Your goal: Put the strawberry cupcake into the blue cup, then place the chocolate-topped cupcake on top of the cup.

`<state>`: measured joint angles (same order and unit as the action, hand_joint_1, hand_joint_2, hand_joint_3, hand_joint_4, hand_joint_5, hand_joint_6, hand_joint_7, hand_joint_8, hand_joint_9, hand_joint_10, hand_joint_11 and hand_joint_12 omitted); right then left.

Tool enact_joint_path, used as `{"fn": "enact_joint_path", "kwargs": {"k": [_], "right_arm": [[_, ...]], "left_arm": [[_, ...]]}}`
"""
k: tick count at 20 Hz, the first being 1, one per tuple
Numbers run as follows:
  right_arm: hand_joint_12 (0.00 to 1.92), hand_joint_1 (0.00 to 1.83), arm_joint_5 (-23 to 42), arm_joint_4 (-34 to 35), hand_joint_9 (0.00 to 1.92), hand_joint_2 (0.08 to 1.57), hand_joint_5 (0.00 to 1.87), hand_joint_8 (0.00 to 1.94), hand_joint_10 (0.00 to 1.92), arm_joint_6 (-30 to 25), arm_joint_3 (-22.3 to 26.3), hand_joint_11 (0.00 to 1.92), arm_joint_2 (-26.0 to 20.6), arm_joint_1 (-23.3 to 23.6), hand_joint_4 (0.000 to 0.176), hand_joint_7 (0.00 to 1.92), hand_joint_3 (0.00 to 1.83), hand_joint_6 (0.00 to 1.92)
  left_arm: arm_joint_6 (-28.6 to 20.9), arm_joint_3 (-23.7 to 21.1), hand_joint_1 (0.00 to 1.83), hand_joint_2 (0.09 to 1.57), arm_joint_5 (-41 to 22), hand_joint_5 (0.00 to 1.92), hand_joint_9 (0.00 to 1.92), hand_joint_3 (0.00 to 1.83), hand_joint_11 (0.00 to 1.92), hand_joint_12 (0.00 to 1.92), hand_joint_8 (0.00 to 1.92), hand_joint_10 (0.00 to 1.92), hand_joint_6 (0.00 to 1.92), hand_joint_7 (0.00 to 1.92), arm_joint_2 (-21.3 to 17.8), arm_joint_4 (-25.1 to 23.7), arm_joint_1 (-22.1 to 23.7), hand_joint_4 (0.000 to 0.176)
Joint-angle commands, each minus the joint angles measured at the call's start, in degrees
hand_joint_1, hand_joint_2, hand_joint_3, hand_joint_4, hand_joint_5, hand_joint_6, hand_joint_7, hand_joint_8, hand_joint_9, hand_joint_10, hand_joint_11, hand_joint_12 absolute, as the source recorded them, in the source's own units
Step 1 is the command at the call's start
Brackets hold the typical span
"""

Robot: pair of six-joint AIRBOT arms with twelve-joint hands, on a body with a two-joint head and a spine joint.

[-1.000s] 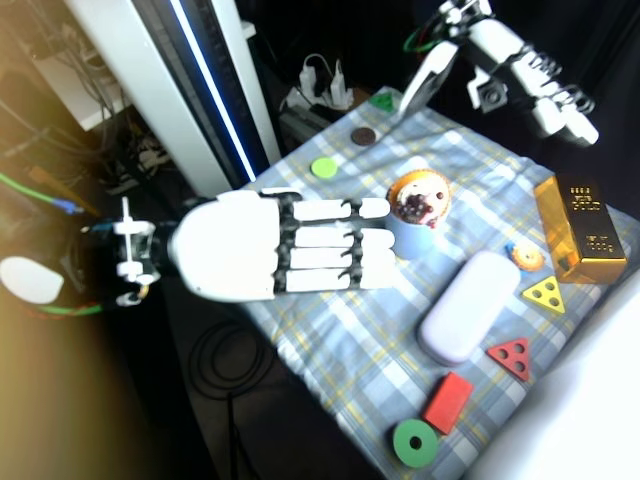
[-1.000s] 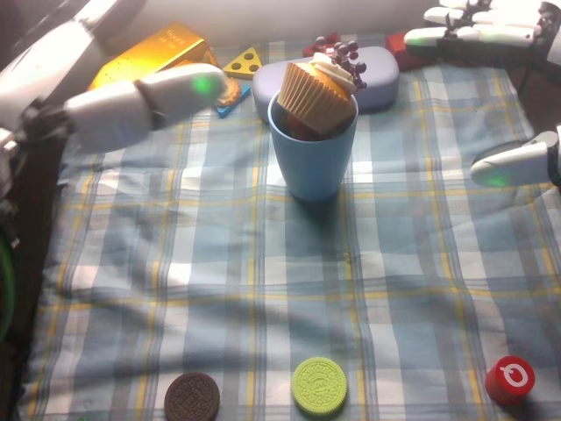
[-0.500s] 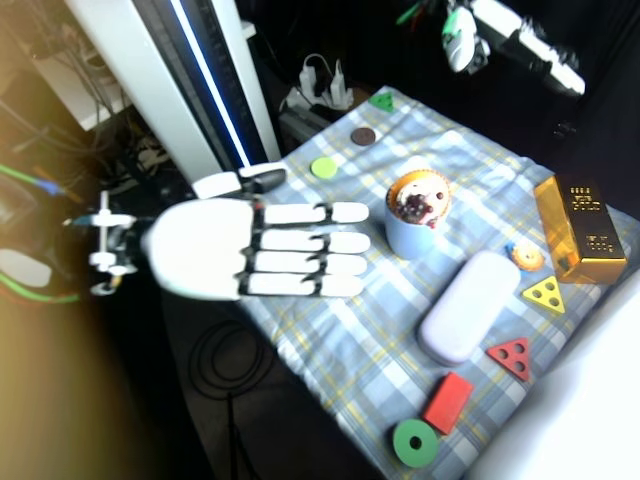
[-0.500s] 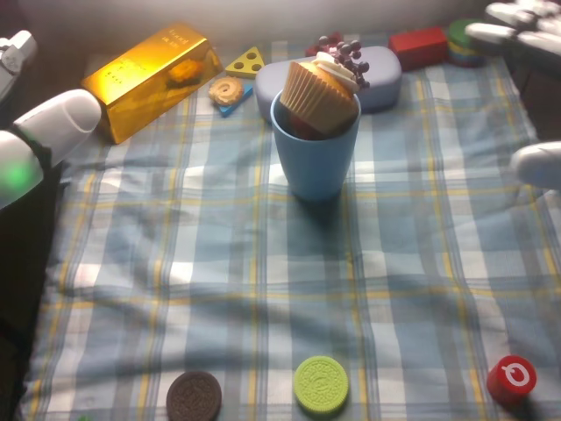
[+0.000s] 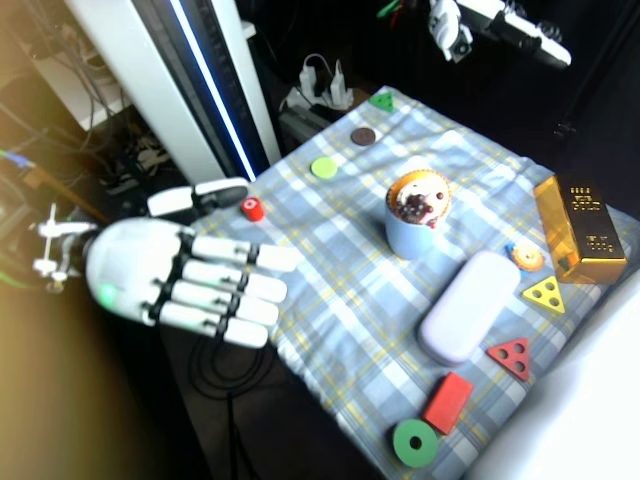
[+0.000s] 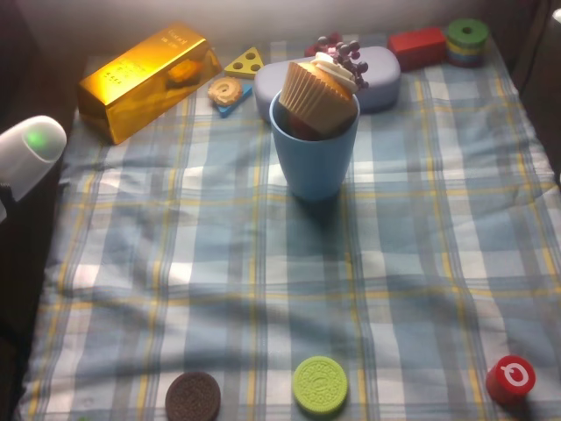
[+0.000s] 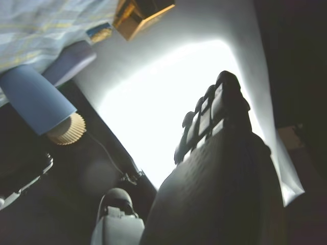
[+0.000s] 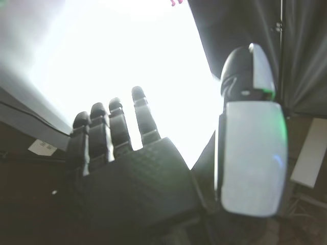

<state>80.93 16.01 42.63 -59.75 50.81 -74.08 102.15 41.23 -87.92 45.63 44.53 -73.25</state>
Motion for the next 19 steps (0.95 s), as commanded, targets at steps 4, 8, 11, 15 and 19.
{"fn": "enact_joint_path", "kwargs": {"k": [4, 8, 11, 15, 19], "right_arm": [[0.00, 0.00, 17.5, 6.3, 0.00, 0.93, 0.00, 0.00, 0.00, 1.6, -0.3, 0.00, 4.1, -3.8, 0.054, 0.00, 0.00, 0.00], [0.00, 0.00, 20.0, 7.1, 0.00, 0.95, 0.00, 0.00, 0.00, 1.6, -0.9, 0.00, 4.7, -3.9, 0.089, 0.00, 0.00, 0.00], [0.00, 0.04, 20.0, 6.3, 0.00, 1.00, 0.00, 0.00, 0.00, 1.6, -0.8, 0.00, 4.6, -3.8, 0.055, 0.00, 0.02, 0.00], [0.00, 0.12, 18.5, 4.8, 0.00, 1.01, 0.00, 0.01, 0.00, 1.5, -0.6, 0.00, 5.1, -3.2, 0.040, 0.04, 0.00, 0.00], [0.00, 0.18, 18.5, 4.8, 0.00, 0.99, 0.00, 0.00, 0.00, 1.5, -0.4, 0.00, 5.3, -2.8, 0.018, 0.00, 0.00, 0.00]], "left_arm": [[-0.3, 0.7, 0.00, 0.88, -9.4, 0.06, 0.01, 0.00, 0.00, 0.00, 0.01, 0.00, 0.01, 0.05, 2.4, -0.6, -0.1, 0.068], [-0.2, 0.6, 0.00, 0.88, -10.4, 0.06, 0.00, 0.00, 0.00, 0.00, 0.00, 0.00, 0.01, 0.03, 2.8, -1.1, -0.2, 0.082], [-0.3, 1.1, 0.00, 0.91, -10.3, 0.06, 0.00, 0.01, 0.00, 0.00, 0.00, 0.00, 0.00, 0.03, 2.9, -1.5, 0.2, 0.051], [-0.2, 0.7, 0.00, 0.90, -9.8, 0.00, 0.00, 0.00, 0.00, 0.00, 0.00, 0.00, 0.00, 0.00, 2.7, -1.7, 0.0, 0.050], [-0.2, 0.7, 0.00, 0.87, -10.8, 0.00, 0.00, 0.00, 0.00, 0.00, 0.00, 0.00, 0.00, 0.00, 3.4, -1.7, 0.2, 0.091]]}}
